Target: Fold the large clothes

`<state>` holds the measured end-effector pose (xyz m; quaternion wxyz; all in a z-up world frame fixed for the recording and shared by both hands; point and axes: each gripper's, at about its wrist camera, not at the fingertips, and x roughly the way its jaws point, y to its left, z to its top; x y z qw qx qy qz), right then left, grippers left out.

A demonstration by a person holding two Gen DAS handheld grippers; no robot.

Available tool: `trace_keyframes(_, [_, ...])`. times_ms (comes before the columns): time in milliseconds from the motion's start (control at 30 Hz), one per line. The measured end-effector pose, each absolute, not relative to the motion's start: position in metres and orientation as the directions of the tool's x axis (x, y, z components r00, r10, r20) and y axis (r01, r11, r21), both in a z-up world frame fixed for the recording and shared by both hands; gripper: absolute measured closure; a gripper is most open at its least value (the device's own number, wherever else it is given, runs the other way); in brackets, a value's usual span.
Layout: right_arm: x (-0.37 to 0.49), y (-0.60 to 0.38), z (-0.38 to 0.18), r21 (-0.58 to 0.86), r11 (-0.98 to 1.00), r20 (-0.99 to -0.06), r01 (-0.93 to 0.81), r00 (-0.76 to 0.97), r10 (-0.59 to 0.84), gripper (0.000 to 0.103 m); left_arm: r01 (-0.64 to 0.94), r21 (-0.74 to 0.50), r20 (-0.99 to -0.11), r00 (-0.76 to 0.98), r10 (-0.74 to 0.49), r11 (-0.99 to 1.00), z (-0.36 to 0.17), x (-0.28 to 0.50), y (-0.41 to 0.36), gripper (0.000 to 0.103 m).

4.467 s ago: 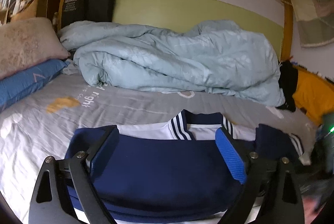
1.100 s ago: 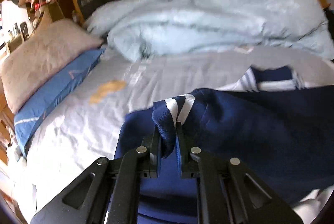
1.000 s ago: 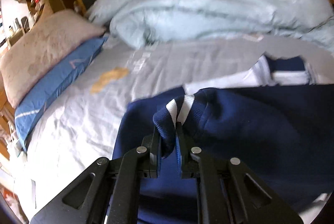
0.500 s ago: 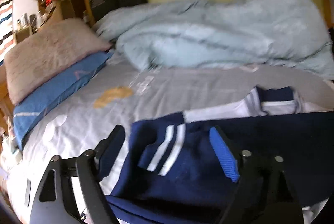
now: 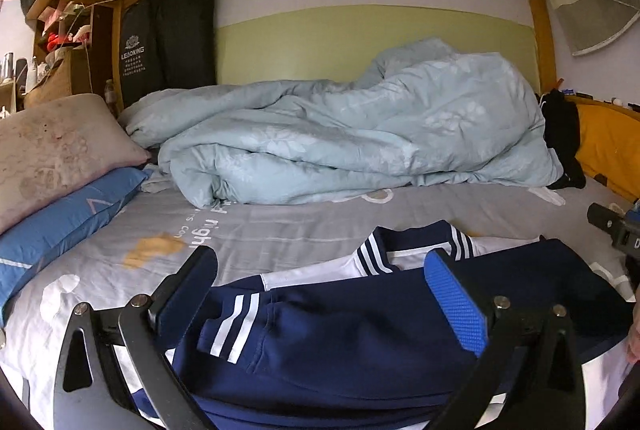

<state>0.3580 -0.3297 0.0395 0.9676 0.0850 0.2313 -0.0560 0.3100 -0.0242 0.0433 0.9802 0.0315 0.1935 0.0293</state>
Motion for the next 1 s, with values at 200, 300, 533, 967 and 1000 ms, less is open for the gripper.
trace_keyframes(200, [0.353,-0.315,0.047,0.073,0.990,-0.479,0.117,0.875,-0.068,0.000,-0.019,0.078,-0.301,0.953,0.041,0.997,0.066,0.279,-0.034,0.000])
trace_keyframes(300, [0.329,-0.306,0.059,0.063,0.992,-0.475,0.106,0.878,-0.064,0.000,0.007,0.025,-0.289,0.957,0.000,1.000,0.082,0.252,-0.036,0.000])
trace_keyframes(533, [0.269,-0.290,0.126,0.059,0.995,-0.476,0.078,0.878,-0.040,0.000,0.076,0.038,-0.340,0.939,-0.059,0.996,0.140,0.187,-0.028,0.000])
trace_keyframes(967, [0.139,-0.275,0.095,-0.066,0.998,-0.529,-0.015,0.848,-0.022,0.000,0.076,-0.001,-0.521,0.851,-0.065,0.997,0.074,0.092,0.011,0.000])
trace_keyframes(1000, [0.139,-0.274,0.085,-0.063,0.998,-0.552,-0.020,0.834,-0.018,0.000,0.091,0.004,-0.550,0.832,-0.074,0.996,0.063,0.093,0.010,0.000])
